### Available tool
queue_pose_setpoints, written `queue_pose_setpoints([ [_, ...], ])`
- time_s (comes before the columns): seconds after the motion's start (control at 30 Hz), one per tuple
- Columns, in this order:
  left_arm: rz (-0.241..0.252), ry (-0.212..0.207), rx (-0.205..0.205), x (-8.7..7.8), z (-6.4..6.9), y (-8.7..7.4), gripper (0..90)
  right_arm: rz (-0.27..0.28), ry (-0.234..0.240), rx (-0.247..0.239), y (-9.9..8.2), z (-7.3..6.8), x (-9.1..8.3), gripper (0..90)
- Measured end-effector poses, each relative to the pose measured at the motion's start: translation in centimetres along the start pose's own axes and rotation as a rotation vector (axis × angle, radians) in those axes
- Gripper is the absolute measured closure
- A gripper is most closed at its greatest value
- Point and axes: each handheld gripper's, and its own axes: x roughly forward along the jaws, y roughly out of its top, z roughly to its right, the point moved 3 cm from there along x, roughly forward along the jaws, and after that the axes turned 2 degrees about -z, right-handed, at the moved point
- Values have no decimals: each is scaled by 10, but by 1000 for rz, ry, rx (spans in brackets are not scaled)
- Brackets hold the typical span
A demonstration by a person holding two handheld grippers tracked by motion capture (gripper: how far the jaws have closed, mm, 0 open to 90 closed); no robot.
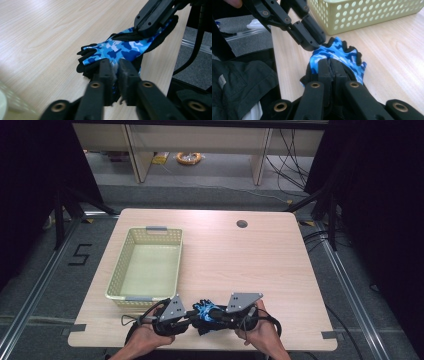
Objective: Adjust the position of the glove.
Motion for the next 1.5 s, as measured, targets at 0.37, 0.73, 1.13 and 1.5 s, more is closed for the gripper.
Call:
queue_pose_setpoints([
  [0.37, -26, 3, 25, 1, 0, -8, 875, -56, 50, -124, 5, 12, 10, 886],
  [0.73, -51, -3, -110, 6, -11, -18, 679, -112, 108, -120, -18, 7, 23, 873],
  [1.13, -87, 5, -159, 14, -22, -22, 487, -64, -83, 131, -33, 13, -8, 650],
  [1.5, -106, -13, -213, 28, -22, -20, 460, -101, -160, 250, -51, 22, -12, 644],
])
